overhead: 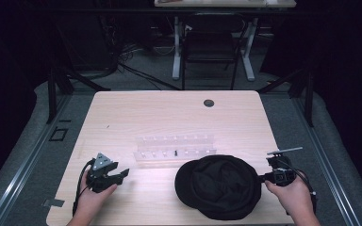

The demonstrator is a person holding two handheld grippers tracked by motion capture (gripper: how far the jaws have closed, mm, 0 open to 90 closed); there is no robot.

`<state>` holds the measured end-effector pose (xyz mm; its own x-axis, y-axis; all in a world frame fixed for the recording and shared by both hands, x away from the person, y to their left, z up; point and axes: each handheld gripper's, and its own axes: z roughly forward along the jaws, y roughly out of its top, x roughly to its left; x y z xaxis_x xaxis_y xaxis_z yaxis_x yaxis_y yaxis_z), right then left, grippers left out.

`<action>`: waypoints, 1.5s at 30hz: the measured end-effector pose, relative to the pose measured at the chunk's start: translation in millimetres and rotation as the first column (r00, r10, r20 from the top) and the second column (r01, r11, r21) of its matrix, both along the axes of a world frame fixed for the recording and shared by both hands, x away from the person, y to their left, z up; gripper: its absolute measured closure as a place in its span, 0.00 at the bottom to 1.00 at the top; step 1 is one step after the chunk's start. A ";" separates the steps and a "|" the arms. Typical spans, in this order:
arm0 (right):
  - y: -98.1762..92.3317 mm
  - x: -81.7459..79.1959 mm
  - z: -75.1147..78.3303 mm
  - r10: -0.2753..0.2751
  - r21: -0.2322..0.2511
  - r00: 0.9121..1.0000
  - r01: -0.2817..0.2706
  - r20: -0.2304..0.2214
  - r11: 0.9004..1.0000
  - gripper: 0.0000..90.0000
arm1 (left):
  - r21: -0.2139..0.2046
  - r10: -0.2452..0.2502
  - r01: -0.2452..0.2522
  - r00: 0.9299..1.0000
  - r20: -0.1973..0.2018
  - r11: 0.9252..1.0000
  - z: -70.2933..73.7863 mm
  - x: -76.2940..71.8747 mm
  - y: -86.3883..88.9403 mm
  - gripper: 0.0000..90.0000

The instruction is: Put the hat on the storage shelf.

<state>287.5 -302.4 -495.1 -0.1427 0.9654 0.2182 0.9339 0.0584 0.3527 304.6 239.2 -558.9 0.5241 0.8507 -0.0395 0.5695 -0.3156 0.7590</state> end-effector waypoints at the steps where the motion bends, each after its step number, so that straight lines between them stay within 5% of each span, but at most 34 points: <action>1: -0.4 1.6 0.7 -0.004 -0.004 1.000 0.004 0.000 1.000 0.98 | 0.000 0.000 0.000 1.000 0.000 1.000 0.0 0.0 0.0 0.49; 13: 3.1 18.1 3.3 0.025 -0.029 0.995 -0.028 -0.096 0.999 0.88 | 0.001 0.000 0.000 1.000 0.000 1.000 -0.2 0.1 -0.4 0.49; 24: -1.0 30.2 -8.6 0.051 0.013 0.977 -0.050 -0.206 0.999 0.87 | -0.001 0.000 0.000 1.000 -0.002 1.000 0.1 -0.1 -0.4 0.49; 27: 0.7 30.8 -12.8 0.015 0.017 0.979 -0.011 -0.203 1.000 0.88 | 0.000 -0.001 0.001 1.000 -0.003 1.000 -0.1 -0.1 -0.6 0.49; 29: -2.5 33.3 -13.8 0.050 0.018 0.970 -0.047 -0.237 0.999 0.87 | 0.000 -0.001 0.001 1.000 -0.003 1.000 -0.1 0.0 -0.7 0.49; 34: -3.3 35.4 -19.3 0.052 0.025 0.967 -0.047 -0.248 0.999 0.87 | 0.001 -0.002 0.002 1.000 -0.003 1.000 -0.2 0.1 -0.7 0.49; 35: -4.7 37.1 -18.5 0.071 0.032 0.960 -0.065 -0.272 0.997 0.86 | 0.003 -0.004 0.004 1.000 -0.002 1.000 -0.1 0.2 -0.6 0.49; 38: -3.5 36.7 -21.9 0.047 0.049 0.967 -0.036 -0.252 0.998 0.84 | 0.003 -0.004 0.004 1.000 -0.002 1.000 -0.2 0.2 -0.7 0.49; 41: -3.7 37.7 -20.7 0.071 0.029 0.957 -0.066 -0.283 0.997 0.82 | 0.003 -0.005 0.005 1.000 -0.003 1.000 -0.2 0.3 -0.8 0.49; 42: -2.6 36.6 -23.1 0.054 0.042 0.965 -0.044 -0.257 0.998 0.82 | 0.004 -0.006 0.006 1.000 -0.002 1.000 -0.2 0.3 -0.8 0.49; 45: -3.6 37.7 -22.6 0.076 0.016 0.956 -0.074 -0.284 0.997 0.82 | 0.000 -0.001 0.001 1.000 0.003 1.000 -0.9 0.2 -1.5 0.49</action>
<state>325.2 -305.9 -517.7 -0.1457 0.9530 0.2656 0.9887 0.1306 0.0736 304.8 237.7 -559.8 0.5249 0.8503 -0.0379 0.5668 -0.3159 0.7609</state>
